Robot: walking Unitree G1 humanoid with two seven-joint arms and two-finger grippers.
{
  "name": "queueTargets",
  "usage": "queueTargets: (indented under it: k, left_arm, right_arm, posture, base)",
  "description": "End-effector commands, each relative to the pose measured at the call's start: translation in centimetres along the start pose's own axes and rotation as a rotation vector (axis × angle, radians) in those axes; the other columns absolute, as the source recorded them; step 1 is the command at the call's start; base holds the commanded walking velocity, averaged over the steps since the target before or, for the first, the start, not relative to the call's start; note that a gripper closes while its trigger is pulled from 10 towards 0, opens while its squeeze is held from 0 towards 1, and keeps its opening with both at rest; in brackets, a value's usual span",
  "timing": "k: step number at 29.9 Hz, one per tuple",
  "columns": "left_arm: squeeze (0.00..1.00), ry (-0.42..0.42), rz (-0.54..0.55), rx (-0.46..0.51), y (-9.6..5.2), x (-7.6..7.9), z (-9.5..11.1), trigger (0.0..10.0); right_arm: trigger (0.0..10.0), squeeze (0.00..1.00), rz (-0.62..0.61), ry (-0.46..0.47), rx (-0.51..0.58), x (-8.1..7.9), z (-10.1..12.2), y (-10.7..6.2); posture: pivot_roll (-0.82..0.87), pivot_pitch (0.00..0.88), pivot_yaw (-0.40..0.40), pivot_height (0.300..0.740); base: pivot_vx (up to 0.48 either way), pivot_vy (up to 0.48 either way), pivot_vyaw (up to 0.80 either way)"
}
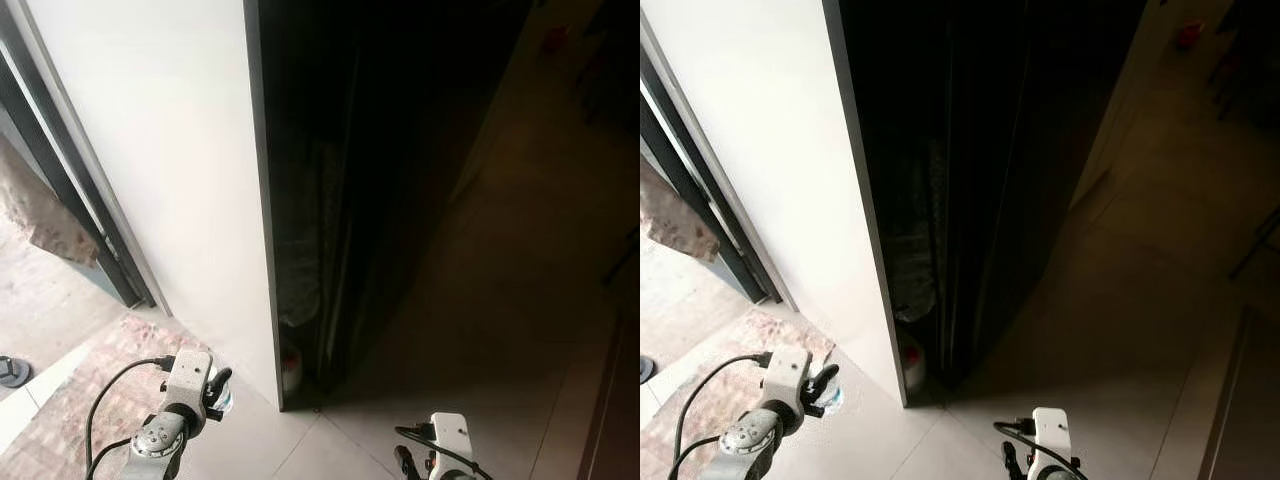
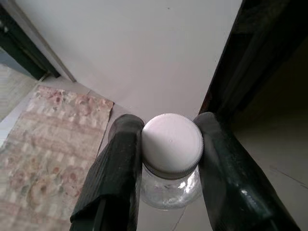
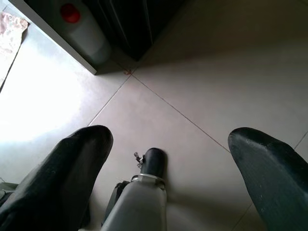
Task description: Restocking fridge
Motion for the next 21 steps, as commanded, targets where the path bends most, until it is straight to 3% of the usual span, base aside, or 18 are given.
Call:
queueTargets:
  k: [1,3,7,10,14,21]
  left_arm:
    - [0.00,-0.041,0.070,-0.032,-0.3,-1.5,-1.2,10.0]
    - [0.00,-0.077,0.123,-0.124,-1.0,-2.4,-3.7,10.0]
    - [0.00,-0.120,0.151,-0.161,-1.4,-2.7,-5.0,10.0]
    - [0.00,-0.124,0.149,-0.169,-1.5,-2.6,-5.3,10.0]
    - [0.00,-0.083,0.088,-0.199,-1.4,-1.4,-6.0,10.0]
    - [0.00,-0.105,0.085,-0.212,-1.5,-1.2,-6.5,10.0]
  right_arm:
    - [10.0,0.00,-0.011,0.021,0.002,0.2,-0.1,-0.1]
    - [10.0,0.00,-0.011,0.025,-0.002,0.2,-0.2,-0.1]
    - [10.0,0.00,-0.010,0.026,-0.004,0.1,-0.3,-0.1]
    - [10.0,0.00,-0.009,0.024,-0.005,0.1,-0.3,-0.1]
    - [10.0,0.00,-0.006,0.017,-0.009,0.1,-0.4,-0.1]
    - [10.0,0.00,-0.003,0.016,-0.010,-0.1,-0.4,0.0]
  posture:
    - [0.11,0.019,-0.028,0.740]
    - [0.10,0.017,-0.025,0.740]
    - [0.10,0.017,-0.024,0.740]
    - [0.10,0.015,-0.023,0.740]
    - [0.10,0.008,-0.019,0.740]
    - [0.09,0.000,-0.015,0.740]
  base:
    - [0.000,0.000,0.00]
    - [0.000,0.000,-0.29]
    - [0.000,0.000,-0.69]
    - [0.000,0.000,-0.80]
    - [0.000,0.000,-0.80]
    - [0.000,0.000,-0.80]
Point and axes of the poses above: a point about 5 cm out from each wrist's last joint towards the gripper, its own y axis pointing out of the wrist towards the gripper, its own z axis along the axis of the wrist's last joint, x = y × z, the point moved 6 cm from there along y, pointing out of the wrist towards the gripper, and after that the axes turned 3 degrees about -y, right-handed, at the moved point
